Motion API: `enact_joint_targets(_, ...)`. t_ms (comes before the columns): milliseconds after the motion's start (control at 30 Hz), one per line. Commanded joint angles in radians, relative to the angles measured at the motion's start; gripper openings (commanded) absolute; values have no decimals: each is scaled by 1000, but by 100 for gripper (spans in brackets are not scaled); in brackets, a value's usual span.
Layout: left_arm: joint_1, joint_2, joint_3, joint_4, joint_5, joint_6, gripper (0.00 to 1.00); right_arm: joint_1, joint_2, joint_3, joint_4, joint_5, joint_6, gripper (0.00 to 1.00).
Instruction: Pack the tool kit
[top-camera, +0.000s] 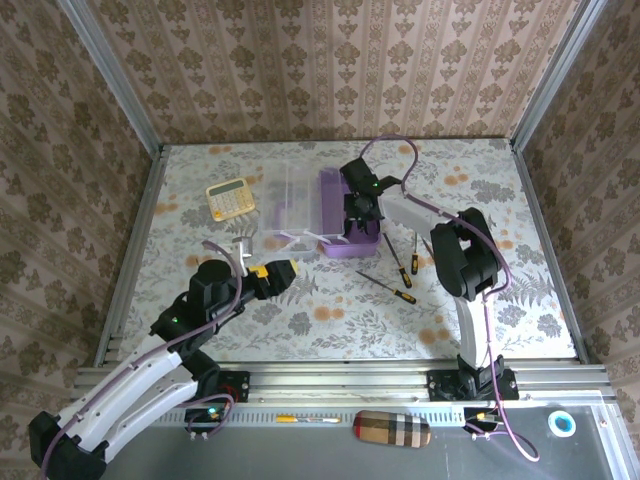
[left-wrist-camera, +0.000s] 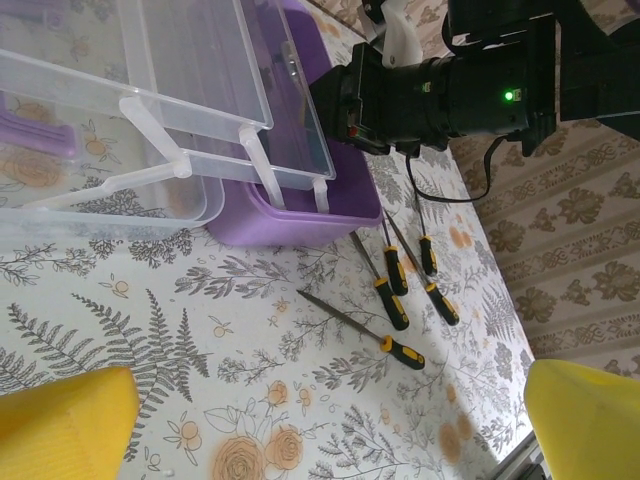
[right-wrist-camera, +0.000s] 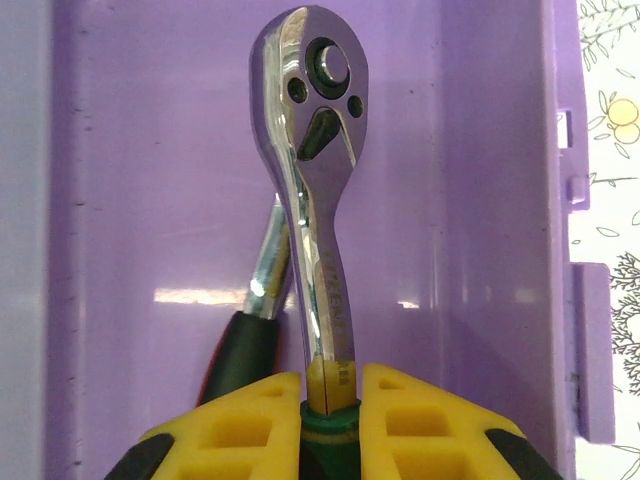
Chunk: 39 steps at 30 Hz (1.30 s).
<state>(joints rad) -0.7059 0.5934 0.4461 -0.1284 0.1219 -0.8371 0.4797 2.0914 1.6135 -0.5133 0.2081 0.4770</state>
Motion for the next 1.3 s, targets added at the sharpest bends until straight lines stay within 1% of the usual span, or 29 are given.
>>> enact_joint_targets(0, -2, -12, 3, -8, -16, 28, 100, -11, 20, 35, -2, 57, 33, 15)
enact_joint_targets(300, -1, -21, 3, -20, -28, 28, 100, -21, 64, 51, -9, 50, 36, 16)
enact_joint_targets(633, 9, -21, 22, -49, -41, 45, 100, -21, 52, 36, -3, 27, 52, 28)
enact_joint_targets(733, 14, -20, 32, -62, -38, 56, 100, -21, 35, 44, -13, 17, 46, 35)
enact_joint_targets(933, 21, -25, 41, -75, -35, 59, 100, -20, -23, 44, -19, 6, 36, 36)
enact_joint_targets(1267, 38, -26, 56, -107, -44, 71, 100, -15, -214, -23, -8, -13, 7, 35)
